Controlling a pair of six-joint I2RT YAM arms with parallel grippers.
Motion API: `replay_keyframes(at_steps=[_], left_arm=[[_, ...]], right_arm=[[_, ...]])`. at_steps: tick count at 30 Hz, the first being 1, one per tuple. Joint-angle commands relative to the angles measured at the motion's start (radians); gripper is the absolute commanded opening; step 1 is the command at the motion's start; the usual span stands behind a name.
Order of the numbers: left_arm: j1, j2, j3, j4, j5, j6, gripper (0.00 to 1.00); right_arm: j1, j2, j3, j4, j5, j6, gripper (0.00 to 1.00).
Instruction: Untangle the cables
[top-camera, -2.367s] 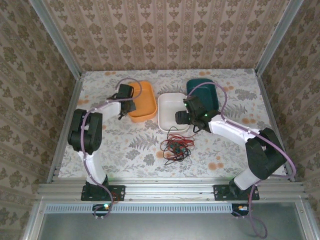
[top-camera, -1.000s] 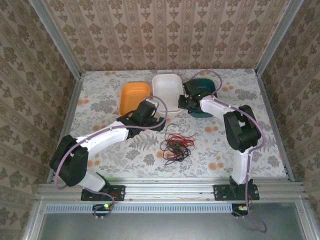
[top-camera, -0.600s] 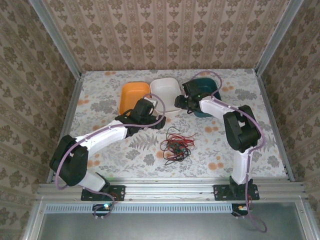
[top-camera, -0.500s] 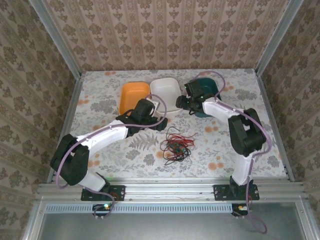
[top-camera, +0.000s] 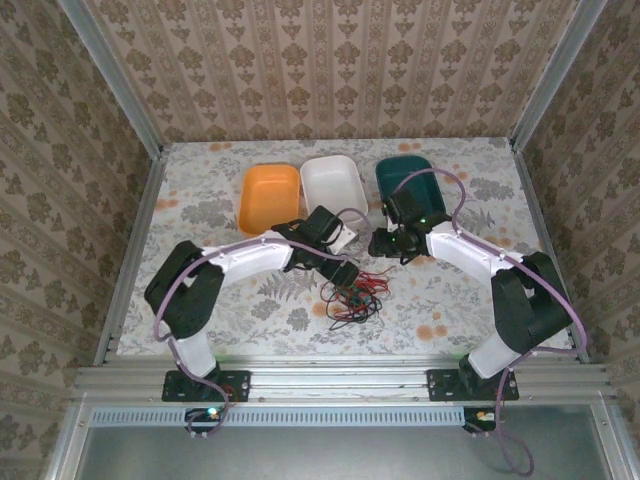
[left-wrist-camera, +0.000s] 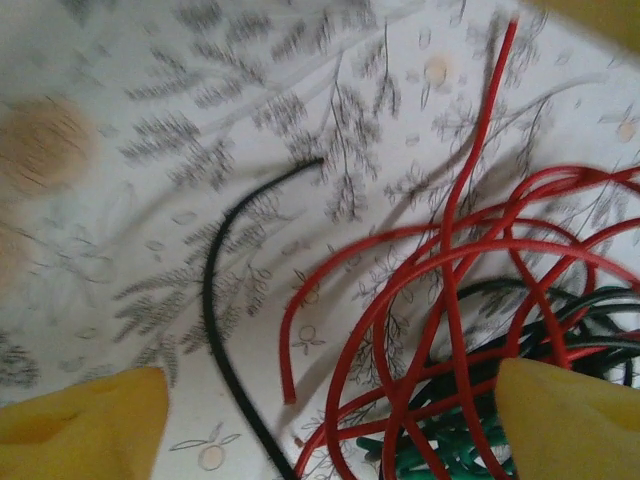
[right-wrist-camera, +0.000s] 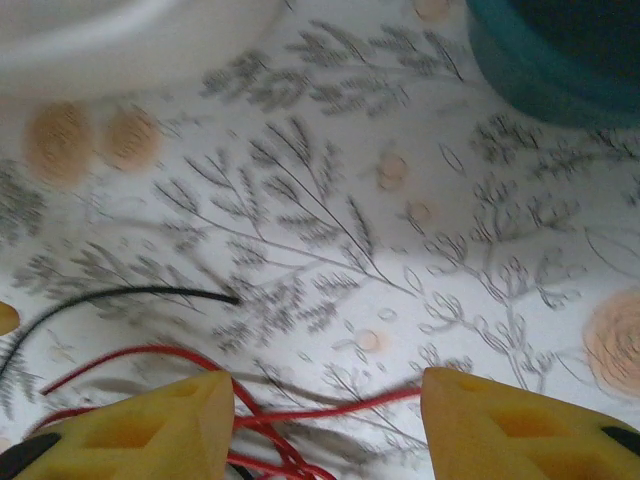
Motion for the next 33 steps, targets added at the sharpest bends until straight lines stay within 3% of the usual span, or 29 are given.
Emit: replay_keyframes(at_steps=[1, 6, 9, 13, 20, 30, 33], left_arm=[[-0.018, 0.042, 0.029, -0.064, 0.011, 0.037, 0.75], [-0.019, 0.063, 0.012, 0.025, -0.176, -0.043, 0.31], [0.007, 0.057, -0.002, 0.072, -0.267, -0.123, 0.2], [0.047, 0.012, -0.046, 0.152, -0.248, -0.184, 0.17], [0.049, -0.009, -0.043, 0.151, -0.232, -0.161, 0.16], [0.042, -0.013, -0.053, 0.15, -0.241, -0.169, 0.17], [0.041, -0.01, -0.056, 0.154, -0.245, -0.17, 0.23]], right_arm=[[-0.004, -0.023, 0.01, -0.031, 0.015, -0.032, 0.54], [-0.002, 0.01, 0.054, -0.054, -0.063, -0.056, 0.54], [-0.003, 0.02, 0.064, -0.091, -0.077, -0.075, 0.54], [-0.003, 0.033, 0.07, -0.086, -0.123, -0.084, 0.54], [-0.002, 0.076, 0.093, -0.064, -0.244, -0.121, 0.52], [0.003, 0.129, 0.109, -0.067, -0.266, -0.138, 0.48], [0.004, 0.094, 0.085, -0.039, -0.24, -0.132, 0.49]])
